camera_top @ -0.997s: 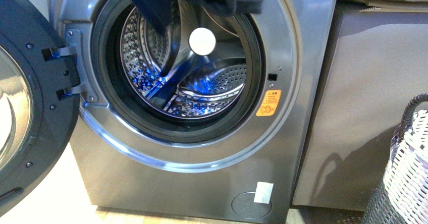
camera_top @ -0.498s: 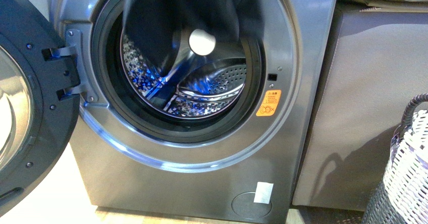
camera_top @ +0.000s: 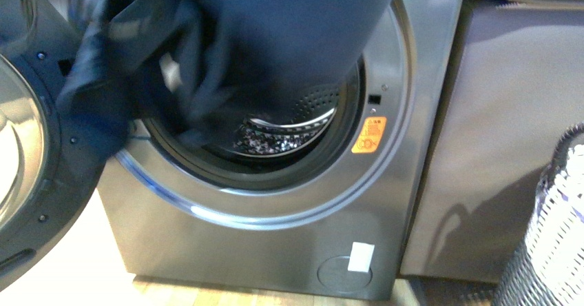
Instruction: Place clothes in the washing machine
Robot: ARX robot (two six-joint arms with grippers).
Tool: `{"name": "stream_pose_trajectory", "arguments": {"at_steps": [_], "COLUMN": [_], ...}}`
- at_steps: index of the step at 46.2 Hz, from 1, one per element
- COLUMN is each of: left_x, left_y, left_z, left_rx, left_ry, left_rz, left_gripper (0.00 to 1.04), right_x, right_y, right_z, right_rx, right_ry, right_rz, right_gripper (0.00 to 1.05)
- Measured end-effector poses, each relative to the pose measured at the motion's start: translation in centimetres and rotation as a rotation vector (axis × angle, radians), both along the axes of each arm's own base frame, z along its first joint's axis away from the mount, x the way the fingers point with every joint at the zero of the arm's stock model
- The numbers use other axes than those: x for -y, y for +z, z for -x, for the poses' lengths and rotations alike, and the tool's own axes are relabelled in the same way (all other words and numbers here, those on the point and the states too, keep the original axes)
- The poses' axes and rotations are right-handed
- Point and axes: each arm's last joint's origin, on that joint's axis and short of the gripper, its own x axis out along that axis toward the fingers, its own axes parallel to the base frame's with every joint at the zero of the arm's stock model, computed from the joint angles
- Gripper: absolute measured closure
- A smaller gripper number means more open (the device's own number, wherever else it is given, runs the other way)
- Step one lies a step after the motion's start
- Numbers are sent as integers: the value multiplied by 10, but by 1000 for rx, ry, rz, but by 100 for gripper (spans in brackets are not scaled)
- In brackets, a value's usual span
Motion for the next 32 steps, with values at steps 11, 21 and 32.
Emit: {"name": "stream_pose_trajectory", "arguments": {"at_steps": [11,21,32], "left_x": [2,8,14], "left_y": [-46,-87,-91], "left_z": [-8,-24,-67], "left_rx": [-98,-119,-3], "left_ry": [9,68,194], "left_rz": [-12,-17,27], "left_gripper": [95,95,95], "right_x": [16,37,47], "right_y": [-108,-184,-228], "right_z": [11,36,55], "right_rx": [-117,-155,-176], "right_ry": [36,16,13], "right_rz": [51,63,66], "right_gripper": [98,102,102]}}
